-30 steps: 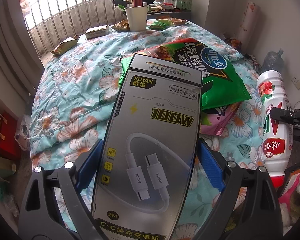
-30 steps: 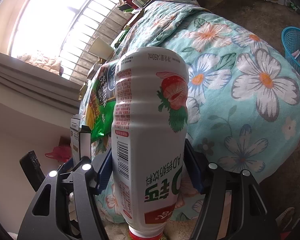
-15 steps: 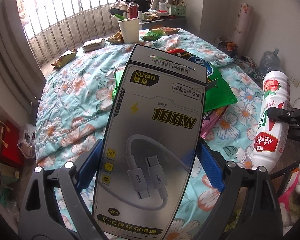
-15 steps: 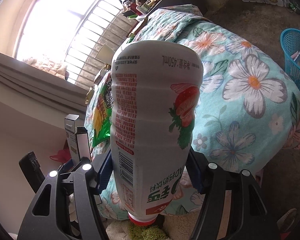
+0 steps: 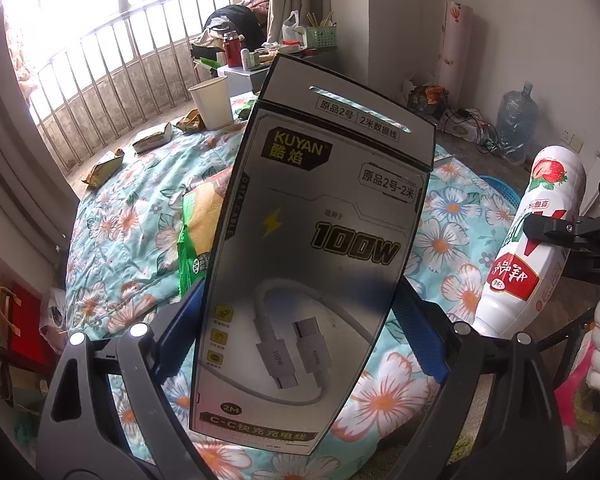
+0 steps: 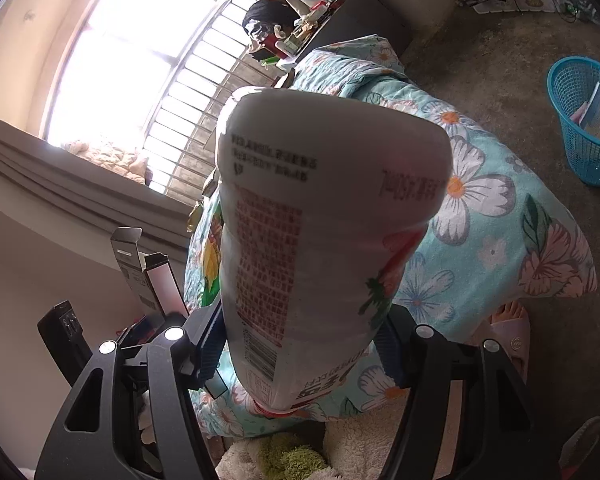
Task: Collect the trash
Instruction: 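Carry the bottle and cable box over the blue wastebasket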
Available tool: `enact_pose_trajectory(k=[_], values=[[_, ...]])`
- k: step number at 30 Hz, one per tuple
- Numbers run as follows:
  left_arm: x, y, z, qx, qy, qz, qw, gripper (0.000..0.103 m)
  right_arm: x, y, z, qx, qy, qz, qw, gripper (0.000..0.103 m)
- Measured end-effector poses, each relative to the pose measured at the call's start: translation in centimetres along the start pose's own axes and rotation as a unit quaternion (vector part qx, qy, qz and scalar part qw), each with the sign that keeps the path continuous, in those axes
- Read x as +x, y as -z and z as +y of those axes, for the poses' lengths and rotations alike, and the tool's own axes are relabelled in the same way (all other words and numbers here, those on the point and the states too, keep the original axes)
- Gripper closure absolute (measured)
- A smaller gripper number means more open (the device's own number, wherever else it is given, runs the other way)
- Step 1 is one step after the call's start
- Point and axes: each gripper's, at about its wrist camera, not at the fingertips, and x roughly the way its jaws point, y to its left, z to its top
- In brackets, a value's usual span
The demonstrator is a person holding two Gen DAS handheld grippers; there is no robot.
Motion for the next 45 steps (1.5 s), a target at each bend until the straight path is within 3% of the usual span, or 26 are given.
enact_pose_trajectory(k=[15, 18, 25, 36, 42, 45], values=[[-1.0, -4.8, -6.9, 0.069, 0.07, -0.031, 0.9946, 0.022, -6.2, -0.8, -3.7, 0.031, -0.002, -0.094, 0.995, 0.041], [-0.4, -6.1, -8.7, 0.081, 0.086, -0.025, 0.9927, 0.03, -7.2, -1.0, -4.9, 0.042, -0.01, -0.108, 0.993, 0.041], [3.3, -6.7, -12.5, 0.094, 0.105, -0.003, 0.9899, 0.031, -8.8, -0.8, -8.1, 0.077, -0.024, -0.126, 0.989, 0.041], [4.2, -6.1, -7.8, 0.012, 0.152, -0.004, 0.9883, 0.029, -7.5, -1.1, -10.2, 0.101, -0.035, -0.114, 0.988, 0.041], [2.1, -6.1, -5.7, 0.0, 0.177, -0.059, 0.9823, 0.031, -7.0, -1.3, -9.5, 0.09, -0.022, -0.109, 0.99, 0.041], [1.2, -5.9, -5.1, -0.001, 0.185, -0.08, 0.9795, 0.042, -6.5, -1.3, -9.4, 0.09, -0.02, -0.101, 0.991, 0.041]])
